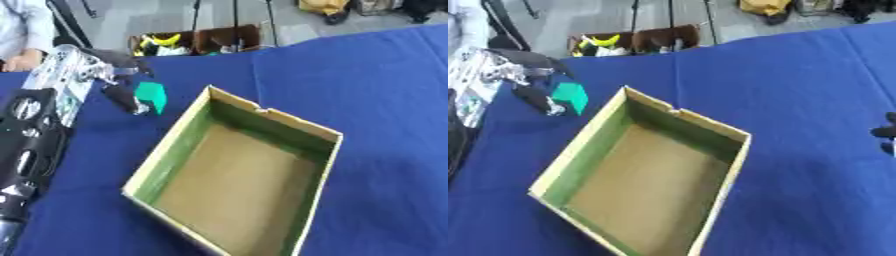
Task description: Pick up objects on the table and place them in the box.
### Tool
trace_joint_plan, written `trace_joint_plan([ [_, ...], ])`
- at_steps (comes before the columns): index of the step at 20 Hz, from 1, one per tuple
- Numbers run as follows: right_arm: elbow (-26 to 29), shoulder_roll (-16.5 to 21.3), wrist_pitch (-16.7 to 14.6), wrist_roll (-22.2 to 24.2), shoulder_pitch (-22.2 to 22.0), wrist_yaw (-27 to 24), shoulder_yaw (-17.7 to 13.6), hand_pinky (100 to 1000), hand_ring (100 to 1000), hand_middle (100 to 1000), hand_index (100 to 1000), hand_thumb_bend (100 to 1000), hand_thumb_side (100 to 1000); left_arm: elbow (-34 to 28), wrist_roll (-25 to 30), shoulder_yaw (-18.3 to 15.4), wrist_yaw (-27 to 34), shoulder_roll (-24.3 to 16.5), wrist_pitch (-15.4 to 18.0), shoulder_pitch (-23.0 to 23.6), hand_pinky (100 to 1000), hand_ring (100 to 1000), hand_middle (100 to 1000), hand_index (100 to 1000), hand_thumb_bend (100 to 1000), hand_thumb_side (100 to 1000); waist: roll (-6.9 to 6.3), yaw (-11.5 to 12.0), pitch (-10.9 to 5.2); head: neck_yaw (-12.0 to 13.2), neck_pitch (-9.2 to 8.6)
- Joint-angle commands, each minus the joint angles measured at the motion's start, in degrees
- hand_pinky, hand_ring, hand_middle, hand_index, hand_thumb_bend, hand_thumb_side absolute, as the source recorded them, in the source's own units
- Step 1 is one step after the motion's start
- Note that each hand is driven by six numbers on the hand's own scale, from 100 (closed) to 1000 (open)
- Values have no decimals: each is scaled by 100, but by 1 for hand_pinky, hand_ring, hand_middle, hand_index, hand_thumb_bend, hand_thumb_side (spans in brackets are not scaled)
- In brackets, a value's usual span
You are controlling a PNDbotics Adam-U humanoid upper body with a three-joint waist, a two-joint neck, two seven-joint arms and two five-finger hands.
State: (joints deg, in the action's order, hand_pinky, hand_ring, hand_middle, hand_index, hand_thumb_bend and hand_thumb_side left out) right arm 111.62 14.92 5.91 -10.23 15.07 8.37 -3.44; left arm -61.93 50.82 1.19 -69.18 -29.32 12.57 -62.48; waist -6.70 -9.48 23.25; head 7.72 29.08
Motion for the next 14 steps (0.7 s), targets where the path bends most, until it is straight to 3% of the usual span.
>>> trace_joint_plan([
  [1,76,132,-18,20,49,-40,3,825,848,639,829,100,812,17,115,-58,-40,-218,112,-144,575,764,1000,1000,371,579,18,-10,-97,35,-94],
  [14,83,146,-25,14,89,-49,-7,826,848,640,829,100,817,243,113,-113,10,-205,62,-180,523,729,1000,1000,303,550,-17,-129,1,123,-201],
])
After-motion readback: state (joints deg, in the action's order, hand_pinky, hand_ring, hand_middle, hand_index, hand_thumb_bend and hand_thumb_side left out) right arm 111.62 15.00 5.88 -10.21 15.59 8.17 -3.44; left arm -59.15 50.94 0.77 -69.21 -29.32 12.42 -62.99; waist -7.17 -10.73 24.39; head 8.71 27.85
